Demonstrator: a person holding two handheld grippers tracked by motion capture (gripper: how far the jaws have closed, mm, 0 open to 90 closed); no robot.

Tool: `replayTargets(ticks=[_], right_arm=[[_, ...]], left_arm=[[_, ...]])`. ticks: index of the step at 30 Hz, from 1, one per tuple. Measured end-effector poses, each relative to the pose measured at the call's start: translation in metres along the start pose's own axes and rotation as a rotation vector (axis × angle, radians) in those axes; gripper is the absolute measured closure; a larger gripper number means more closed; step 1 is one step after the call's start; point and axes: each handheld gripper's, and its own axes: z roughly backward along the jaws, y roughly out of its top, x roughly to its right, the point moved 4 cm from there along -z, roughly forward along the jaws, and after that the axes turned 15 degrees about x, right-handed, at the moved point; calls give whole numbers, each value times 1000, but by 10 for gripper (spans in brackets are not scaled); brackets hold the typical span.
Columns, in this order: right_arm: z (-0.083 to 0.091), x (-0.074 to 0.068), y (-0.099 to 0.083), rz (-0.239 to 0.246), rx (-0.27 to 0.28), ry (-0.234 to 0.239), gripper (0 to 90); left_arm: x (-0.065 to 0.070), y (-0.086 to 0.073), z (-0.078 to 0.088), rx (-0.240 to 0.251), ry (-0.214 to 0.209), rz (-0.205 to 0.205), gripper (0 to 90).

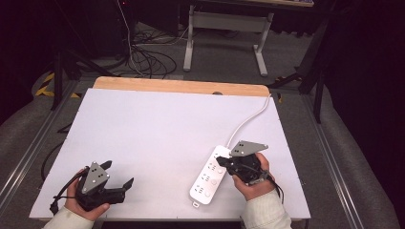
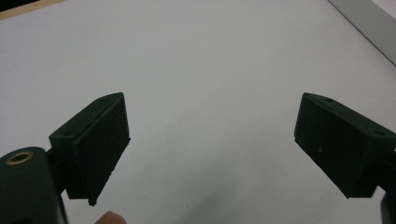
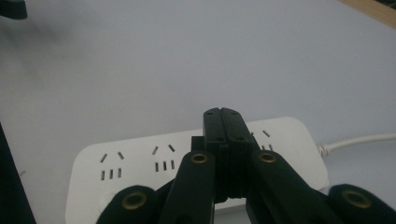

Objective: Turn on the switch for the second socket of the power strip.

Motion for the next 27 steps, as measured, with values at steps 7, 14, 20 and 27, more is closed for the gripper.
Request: replayTargets(ticks=[7, 14, 20, 27], right_arm=[[3, -2, 5, 16, 27, -8, 900], [3, -1, 6, 13, 32, -15, 760], [4, -2, 8, 15, 48, -25, 648], [10, -2, 11, 14, 68, -31, 492]], left_arm=[[0, 0, -1, -1, 0, 1, 110], [0, 0, -1, 1, -1, 4, 110], [-1, 0, 0, 3, 3, 5, 110], [-2, 1, 2, 7, 5, 6, 110]])
